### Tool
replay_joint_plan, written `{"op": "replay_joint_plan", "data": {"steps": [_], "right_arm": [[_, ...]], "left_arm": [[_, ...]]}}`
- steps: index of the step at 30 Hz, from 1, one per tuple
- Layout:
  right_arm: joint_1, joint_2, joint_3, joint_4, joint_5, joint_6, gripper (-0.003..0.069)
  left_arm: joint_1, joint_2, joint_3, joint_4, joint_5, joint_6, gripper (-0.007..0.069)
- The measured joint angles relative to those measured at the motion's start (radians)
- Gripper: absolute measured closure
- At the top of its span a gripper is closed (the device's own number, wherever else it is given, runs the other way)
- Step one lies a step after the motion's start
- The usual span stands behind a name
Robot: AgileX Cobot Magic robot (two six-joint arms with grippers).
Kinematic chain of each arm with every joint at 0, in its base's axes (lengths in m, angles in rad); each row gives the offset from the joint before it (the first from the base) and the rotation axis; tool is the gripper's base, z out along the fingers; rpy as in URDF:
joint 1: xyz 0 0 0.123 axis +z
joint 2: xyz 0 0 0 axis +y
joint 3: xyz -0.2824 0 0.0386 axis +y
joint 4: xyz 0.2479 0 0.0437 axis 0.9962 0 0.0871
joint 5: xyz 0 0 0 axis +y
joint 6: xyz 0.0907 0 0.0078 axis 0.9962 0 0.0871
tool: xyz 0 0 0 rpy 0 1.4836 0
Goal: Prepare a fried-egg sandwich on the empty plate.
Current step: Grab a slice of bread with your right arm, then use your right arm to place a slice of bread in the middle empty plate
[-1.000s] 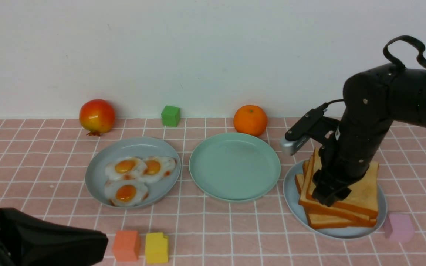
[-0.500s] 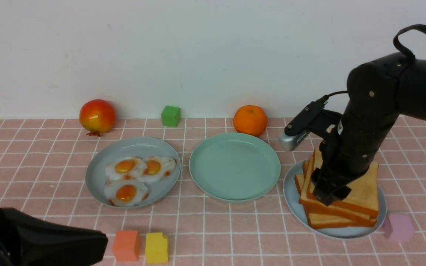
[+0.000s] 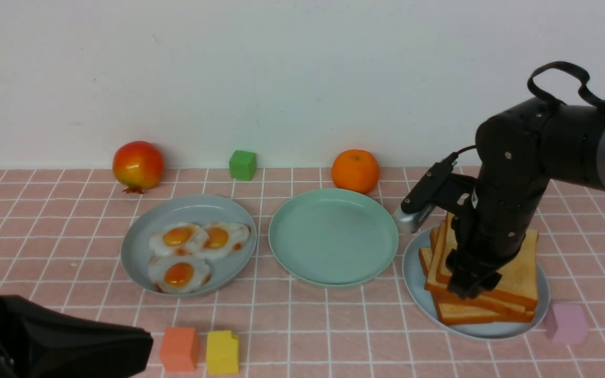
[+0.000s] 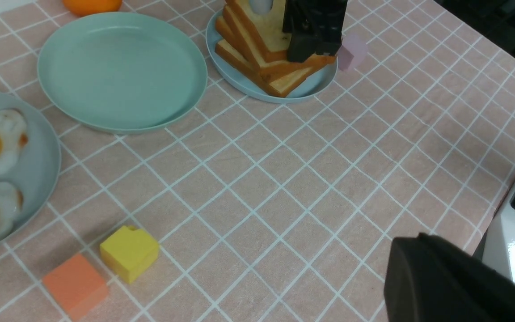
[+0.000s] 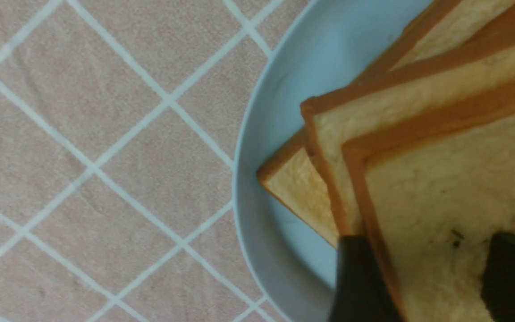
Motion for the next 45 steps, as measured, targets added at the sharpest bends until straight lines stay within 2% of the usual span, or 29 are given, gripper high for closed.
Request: {"op": "replay_joint_plan", "data": {"steps": [5, 6, 15, 24, 32, 36, 45], "right_arm": [[0.0, 0.0, -0.001, 0.008, 0.002, -0.023, 0.038], [0.0, 0.0, -0.001, 0.008, 0.002, -0.023, 0.038], [0.001, -0.001, -0.001, 0.018, 0.015, -0.073, 0.0588], [0.048, -0.106, 0.005, 0.023, 0.061, -0.058, 0.0592], [0.234, -0.135, -0.094, 0.013, 0.046, -0.029, 0.0595], [0.291, -0.025, -0.236, -0.011, 0.019, -0.029, 0.0595], [0.295, 0.262, -0.478, -0.04, 0.0, -0.029, 0.0595]], "left_arm": [[0.0, 0.0, 0.0, 0.0, 0.0, 0.0, 0.0612], [0.0, 0.0, 0.0, 0.0, 0.0, 0.0, 0.0612], [0.0, 0.0, 0.0, 0.0, 0.0, 0.0, 0.0612], [0.0, 0.0, 0.0, 0.0, 0.001, 0.0, 0.0612], [0.0, 0.0, 0.0, 0.0, -0.001, 0.0, 0.0612], [0.0, 0.0, 0.0, 0.0, -0.003, 0.0, 0.0612], [0.0, 0.0, 0.0, 0.015, -0.015, 0.0, 0.0612]]}}
